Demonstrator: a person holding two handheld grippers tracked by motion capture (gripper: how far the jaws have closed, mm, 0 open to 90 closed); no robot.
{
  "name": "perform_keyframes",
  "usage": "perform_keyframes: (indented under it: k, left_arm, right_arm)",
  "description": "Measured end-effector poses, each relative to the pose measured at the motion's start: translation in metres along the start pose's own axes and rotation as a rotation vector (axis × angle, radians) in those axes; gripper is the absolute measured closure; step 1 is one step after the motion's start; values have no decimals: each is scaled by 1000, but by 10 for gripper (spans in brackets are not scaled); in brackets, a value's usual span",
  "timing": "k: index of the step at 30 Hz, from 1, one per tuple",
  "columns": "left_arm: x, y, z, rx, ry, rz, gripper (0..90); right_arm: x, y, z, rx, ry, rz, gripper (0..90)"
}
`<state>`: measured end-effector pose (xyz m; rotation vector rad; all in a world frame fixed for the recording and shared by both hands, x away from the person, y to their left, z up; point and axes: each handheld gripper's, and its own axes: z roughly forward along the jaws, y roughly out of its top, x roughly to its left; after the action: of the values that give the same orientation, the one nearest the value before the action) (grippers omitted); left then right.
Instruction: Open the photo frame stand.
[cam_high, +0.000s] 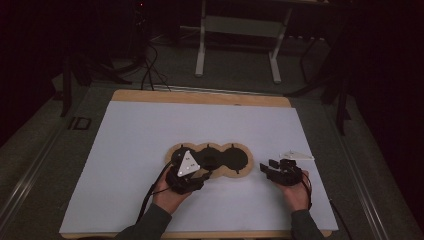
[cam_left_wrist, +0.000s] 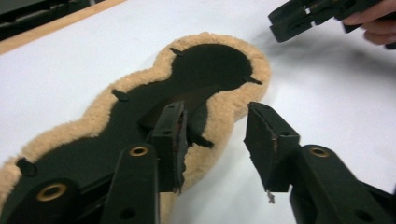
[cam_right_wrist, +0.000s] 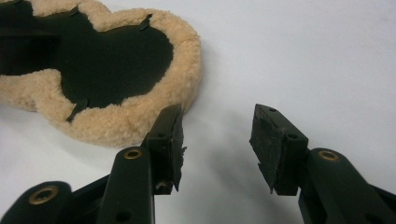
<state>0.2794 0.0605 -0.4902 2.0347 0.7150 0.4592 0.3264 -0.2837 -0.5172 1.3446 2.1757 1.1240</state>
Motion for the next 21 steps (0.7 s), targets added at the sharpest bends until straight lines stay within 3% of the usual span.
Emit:
perform_keyframes:
  k: [4, 7, 15, 21]
  left_arm:
    - [1, 6, 11, 60, 20, 72, 519]
    - [3, 9, 20, 85, 28, 92, 510]
    - [12, 13, 41, 154, 51, 89, 510]
    - [15, 15, 52, 196, 81, 109, 523]
  right_arm:
    - [0, 0, 0, 0, 0, 0, 526]
    - [0, 0, 0, -1, -1, 0, 523]
    - [-2, 0, -1, -6, -1, 4, 516]
    - [-2, 0, -1, -6, 1, 3, 514]
